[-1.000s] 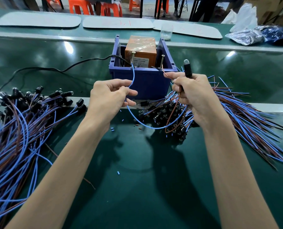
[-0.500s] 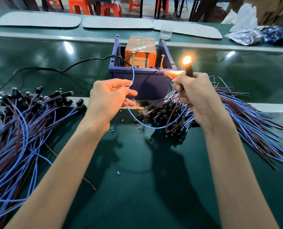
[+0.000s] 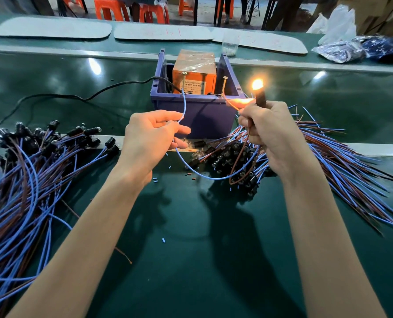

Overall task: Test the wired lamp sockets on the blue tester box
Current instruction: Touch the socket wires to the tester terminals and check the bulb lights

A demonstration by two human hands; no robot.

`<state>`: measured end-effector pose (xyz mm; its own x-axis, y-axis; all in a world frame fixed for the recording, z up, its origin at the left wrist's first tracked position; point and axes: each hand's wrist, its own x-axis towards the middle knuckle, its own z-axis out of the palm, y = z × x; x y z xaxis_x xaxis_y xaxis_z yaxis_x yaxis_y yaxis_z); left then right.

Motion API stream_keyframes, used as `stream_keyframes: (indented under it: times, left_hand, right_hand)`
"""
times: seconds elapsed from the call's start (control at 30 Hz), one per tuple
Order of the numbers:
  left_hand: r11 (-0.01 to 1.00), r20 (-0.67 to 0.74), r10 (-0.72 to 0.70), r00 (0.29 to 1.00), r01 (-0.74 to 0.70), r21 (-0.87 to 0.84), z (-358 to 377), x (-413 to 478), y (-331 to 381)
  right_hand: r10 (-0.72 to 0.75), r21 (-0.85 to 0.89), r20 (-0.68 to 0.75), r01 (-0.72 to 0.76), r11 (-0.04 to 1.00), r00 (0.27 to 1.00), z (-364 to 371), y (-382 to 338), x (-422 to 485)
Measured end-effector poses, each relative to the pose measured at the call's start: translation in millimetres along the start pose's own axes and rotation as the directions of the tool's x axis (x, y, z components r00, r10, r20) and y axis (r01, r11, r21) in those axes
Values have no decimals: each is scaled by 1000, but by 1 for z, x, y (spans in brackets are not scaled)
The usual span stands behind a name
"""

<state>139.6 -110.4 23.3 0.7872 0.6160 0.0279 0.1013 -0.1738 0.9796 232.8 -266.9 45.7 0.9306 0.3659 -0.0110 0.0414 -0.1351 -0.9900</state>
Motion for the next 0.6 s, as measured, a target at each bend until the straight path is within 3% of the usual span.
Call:
stream_keyframes:
  times: [0.23,0.3,0.37,0.47,0.6]
  left_hand:
    - [1000,24,-26,999,26,-1,0,-1,3]
    - [999,87,-42,995,41,8,-1,-3,5]
    - [998,183,-55,982,48,39,-2,-4,6]
    - [993,311,-49,949,13,117,-5,-4,7]
    - [955,284,-86,955,-3,297,-14,5,-1]
  right_hand:
    - [19,68,24,-21,997,1000,0,-1,1]
    - [43,158,105,-59,986,994,0,-5,1]
    - [98,106,159,-115,988,982,-1,-7,2]
    - [86,-119,84,-76,990,993,-3,-5,6]
    - [54,63,-13,-53,997,998,-9,-3,6]
